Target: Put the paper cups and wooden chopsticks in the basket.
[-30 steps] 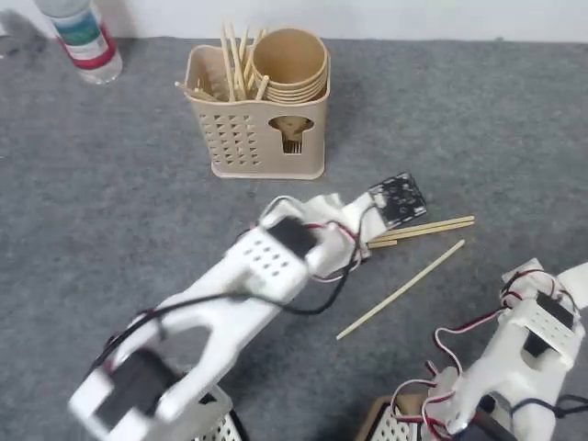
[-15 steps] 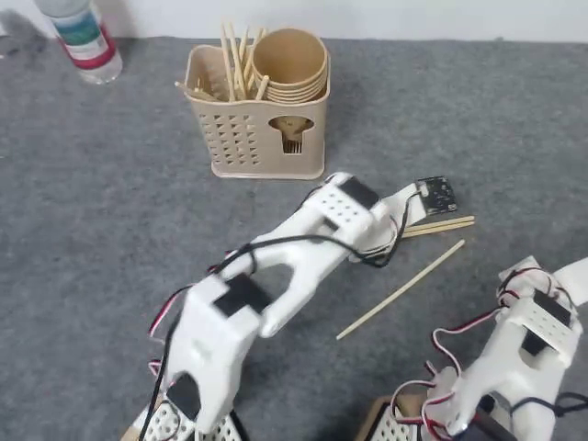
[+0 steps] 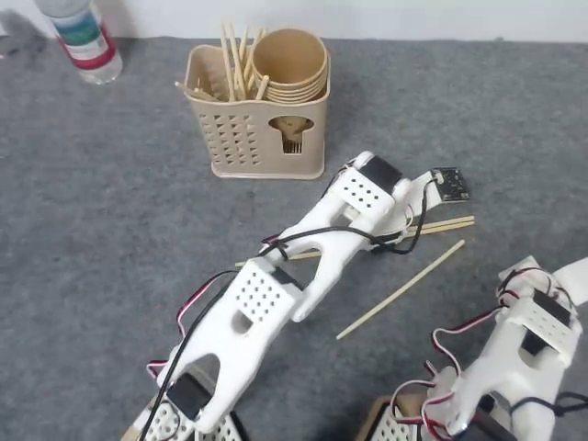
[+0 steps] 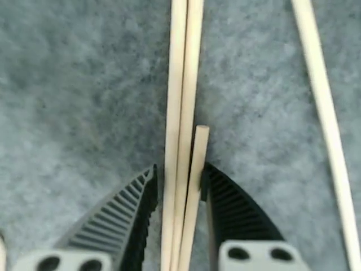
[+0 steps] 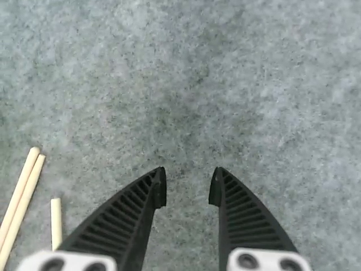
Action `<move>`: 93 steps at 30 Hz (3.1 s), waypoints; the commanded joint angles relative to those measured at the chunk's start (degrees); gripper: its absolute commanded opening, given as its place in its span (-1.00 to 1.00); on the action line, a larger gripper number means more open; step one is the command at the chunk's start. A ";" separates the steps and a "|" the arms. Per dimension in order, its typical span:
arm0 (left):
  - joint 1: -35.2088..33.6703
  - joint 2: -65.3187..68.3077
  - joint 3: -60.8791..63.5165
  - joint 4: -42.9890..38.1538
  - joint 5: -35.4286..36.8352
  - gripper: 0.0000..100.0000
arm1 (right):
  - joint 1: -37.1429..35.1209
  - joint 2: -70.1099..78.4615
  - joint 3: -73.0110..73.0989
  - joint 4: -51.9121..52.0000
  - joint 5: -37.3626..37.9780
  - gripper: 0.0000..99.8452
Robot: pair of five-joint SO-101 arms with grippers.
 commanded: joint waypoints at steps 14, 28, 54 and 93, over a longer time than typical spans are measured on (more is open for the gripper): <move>3.96 -4.04 -3.21 4.84 0.70 -0.98 | -1.71 -1.98 -2.81 -0.40 -0.44 -0.72; 1.93 -59.16 27.03 4.66 1.76 -0.98 | -1.54 -1.98 -2.81 -0.40 -0.44 -0.72; -35.78 -81.05 60.53 -59.87 37.63 -0.98 | -3.74 -1.71 -2.64 -0.92 -0.44 -0.72; -7.47 -78.68 74.24 -34.46 0.79 -0.67 | -5.58 -1.54 -2.64 -1.10 3.08 -0.72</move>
